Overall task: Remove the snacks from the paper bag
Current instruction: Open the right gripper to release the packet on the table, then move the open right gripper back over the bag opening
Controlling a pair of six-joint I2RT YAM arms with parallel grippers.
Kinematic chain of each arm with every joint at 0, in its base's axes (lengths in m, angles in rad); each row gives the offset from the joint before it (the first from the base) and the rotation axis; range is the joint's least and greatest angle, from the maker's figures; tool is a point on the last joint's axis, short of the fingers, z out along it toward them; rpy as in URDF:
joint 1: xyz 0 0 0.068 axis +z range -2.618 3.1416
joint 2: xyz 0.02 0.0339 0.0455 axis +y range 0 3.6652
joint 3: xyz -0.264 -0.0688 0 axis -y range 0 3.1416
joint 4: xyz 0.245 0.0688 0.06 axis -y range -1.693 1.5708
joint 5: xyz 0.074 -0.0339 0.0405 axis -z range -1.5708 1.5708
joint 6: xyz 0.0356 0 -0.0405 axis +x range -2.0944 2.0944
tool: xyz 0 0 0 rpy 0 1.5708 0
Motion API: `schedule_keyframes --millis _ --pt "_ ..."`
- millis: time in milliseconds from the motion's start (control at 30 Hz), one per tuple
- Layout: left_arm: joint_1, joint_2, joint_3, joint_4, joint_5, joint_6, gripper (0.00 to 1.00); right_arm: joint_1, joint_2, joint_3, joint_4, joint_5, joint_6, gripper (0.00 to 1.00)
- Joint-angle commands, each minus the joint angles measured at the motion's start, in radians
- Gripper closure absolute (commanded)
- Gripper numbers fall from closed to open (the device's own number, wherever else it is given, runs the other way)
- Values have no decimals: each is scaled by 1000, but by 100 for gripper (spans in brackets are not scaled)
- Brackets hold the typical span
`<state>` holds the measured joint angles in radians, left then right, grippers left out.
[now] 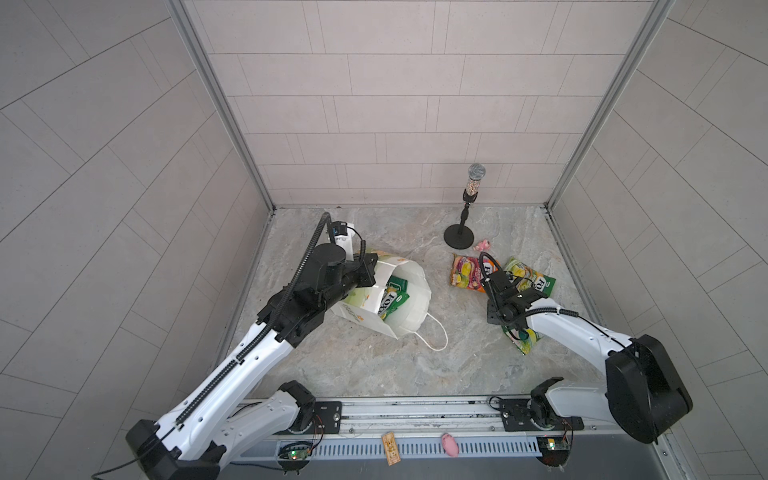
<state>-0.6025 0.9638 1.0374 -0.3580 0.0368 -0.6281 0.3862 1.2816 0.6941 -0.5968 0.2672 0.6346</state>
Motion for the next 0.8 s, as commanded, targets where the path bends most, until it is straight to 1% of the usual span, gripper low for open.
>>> schedule_keyframes --millis 0,100,200,300,333,467,533,667,767 --pt "-3 -14 7 -9 -14 16 100 3 -49 -2 -10 36 36 56" --pt "-2 -18 5 -10 -14 18 100 3 -88 7 -33 69 41 49" --pt "-2 -23 4 -9 -16 18 100 3 -166 -4 -6 16 29 46" --pt "-2 -24 3 -9 -14 19 100 3 -264 -53 122 -142 -39 45" --pt "-2 -24 4 -7 -11 21 100 3 -296 -69 175 -215 -64 45" --pt "-2 -25 1 2 3 22 100 6 -392 -149 342 -423 -66 42" --pt "-2 -23 -2 11 10 25 100 12 -408 -157 384 -500 -63 41" --pt "-2 -23 -4 24 29 25 100 30 -393 -157 464 -643 -63 41" --pt "-2 -23 -6 32 49 26 100 65 -372 -162 541 -717 -54 42"
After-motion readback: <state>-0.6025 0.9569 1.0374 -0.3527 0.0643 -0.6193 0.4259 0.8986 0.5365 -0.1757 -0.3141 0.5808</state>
